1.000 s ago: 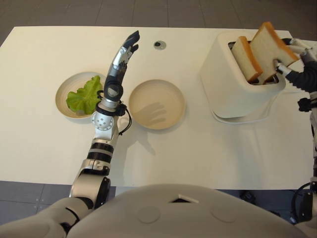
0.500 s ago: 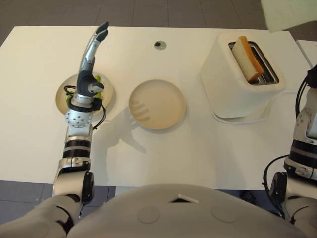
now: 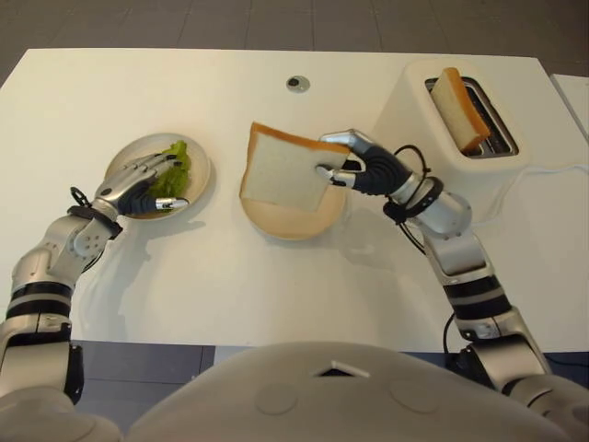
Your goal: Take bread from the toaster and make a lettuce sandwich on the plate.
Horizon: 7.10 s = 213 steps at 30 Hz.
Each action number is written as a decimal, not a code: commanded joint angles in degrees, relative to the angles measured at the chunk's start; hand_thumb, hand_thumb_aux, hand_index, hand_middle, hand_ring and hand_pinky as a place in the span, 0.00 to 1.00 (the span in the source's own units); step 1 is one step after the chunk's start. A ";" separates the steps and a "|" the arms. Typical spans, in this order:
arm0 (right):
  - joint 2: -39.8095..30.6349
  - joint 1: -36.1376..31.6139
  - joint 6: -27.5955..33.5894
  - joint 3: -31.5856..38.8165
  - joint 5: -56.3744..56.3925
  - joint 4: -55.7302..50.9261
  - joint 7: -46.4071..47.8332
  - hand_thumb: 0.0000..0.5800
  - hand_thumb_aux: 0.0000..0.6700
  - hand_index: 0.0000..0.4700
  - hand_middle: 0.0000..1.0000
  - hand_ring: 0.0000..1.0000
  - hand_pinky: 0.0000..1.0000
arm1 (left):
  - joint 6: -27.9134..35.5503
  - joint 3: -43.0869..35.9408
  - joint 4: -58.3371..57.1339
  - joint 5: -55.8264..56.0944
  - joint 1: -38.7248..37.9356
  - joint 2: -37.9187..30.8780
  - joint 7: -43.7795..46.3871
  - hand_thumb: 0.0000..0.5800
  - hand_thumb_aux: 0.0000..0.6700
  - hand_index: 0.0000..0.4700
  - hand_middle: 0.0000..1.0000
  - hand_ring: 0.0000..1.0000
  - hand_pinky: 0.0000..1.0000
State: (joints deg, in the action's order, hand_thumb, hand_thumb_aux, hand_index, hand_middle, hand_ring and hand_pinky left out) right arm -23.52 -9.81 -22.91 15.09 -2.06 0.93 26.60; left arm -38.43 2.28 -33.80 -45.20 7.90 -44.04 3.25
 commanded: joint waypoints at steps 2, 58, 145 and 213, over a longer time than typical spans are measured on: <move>2.89 -2.51 -3.08 1.95 -7.92 -12.65 -3.93 1.00 1.00 1.00 1.00 1.00 1.00 | 5.02 -3.71 -1.38 1.20 -0.15 -1.42 1.33 0.47 0.27 0.27 0.00 0.00 0.00; 4.37 -8.71 -13.55 -8.32 -15.06 -20.00 -26.59 0.00 0.00 0.00 0.00 0.00 0.00 | -12.95 -14.05 3.48 6.24 13.53 16.46 -25.46 1.00 1.00 1.00 0.00 0.00 0.00; 6.14 -8.87 -12.83 -9.28 -12.15 -20.92 -21.82 0.00 0.00 0.00 0.00 0.00 0.00 | -0.84 -26.80 18.97 11.59 9.68 20.83 -17.37 0.00 0.00 0.00 0.00 0.00 0.00; -28.27 -0.47 -1.32 -24.63 -22.28 -13.50 -17.13 0.00 0.00 0.00 0.00 0.00 0.00 | -17.87 -6.79 15.18 37.49 5.44 33.36 3.04 0.00 0.00 0.00 0.00 0.00 0.00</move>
State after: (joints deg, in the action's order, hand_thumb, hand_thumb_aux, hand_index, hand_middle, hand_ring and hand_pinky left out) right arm -51.07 -10.56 -24.55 -9.13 -24.84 -13.40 9.42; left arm -56.60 -4.75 -17.62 -6.73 12.73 -10.64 6.48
